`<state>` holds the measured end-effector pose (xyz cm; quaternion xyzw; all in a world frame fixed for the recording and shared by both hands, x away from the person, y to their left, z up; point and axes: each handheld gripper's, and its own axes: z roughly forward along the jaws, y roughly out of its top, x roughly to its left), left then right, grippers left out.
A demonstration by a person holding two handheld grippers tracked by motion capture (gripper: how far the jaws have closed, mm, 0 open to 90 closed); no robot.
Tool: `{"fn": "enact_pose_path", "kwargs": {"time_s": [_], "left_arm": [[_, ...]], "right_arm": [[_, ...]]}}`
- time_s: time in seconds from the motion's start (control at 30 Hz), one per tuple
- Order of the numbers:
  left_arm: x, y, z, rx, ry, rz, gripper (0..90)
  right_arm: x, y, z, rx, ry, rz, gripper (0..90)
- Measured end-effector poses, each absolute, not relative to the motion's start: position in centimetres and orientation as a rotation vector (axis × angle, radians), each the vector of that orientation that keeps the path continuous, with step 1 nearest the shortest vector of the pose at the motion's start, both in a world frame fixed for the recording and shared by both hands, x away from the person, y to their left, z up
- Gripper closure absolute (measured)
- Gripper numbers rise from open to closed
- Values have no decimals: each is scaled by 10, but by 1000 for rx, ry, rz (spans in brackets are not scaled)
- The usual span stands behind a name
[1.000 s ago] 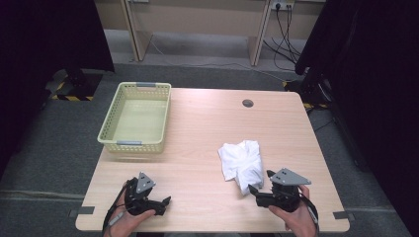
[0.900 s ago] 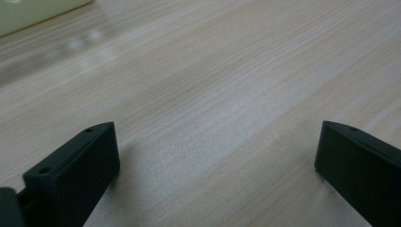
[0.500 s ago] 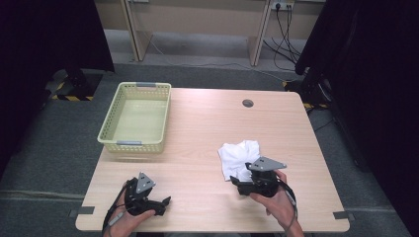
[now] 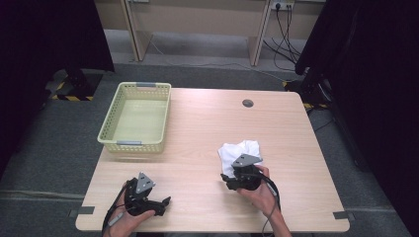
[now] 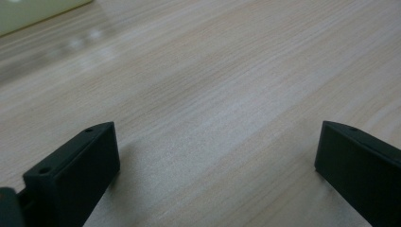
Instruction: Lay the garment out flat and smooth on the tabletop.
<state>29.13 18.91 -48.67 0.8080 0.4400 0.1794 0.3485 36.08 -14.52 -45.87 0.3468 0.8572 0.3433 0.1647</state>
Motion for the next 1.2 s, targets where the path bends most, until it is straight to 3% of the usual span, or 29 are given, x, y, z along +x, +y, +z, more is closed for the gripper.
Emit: {"fn": "enact_pose_path", "kwargs": {"time_s": [0.03,0.07,0.1,0.17,0.27,0.73,1.2], "left_arm": [[291,189,-487,2094,1141,465,0],[291,189,-487,2094,1141,465,0],[291,189,-487,2094,1141,465,0],[291,189,-487,2094,1141,465,0],[291,189,-487,2094,1140,465,0],[291,189,-487,2095,1140,465,0],[291,190,-487,2095,1141,466,0]], "right_arm": [[362,-142,-465,981,2460,931,542],[362,-142,-465,981,2460,931,542],[362,-142,-470,973,2458,935,642],[362,-143,-468,954,2457,906,746],[362,-148,-466,959,2445,949,812],[364,-186,-433,1039,2321,1197,833],[367,-254,-432,1190,2141,1108,840]]}}
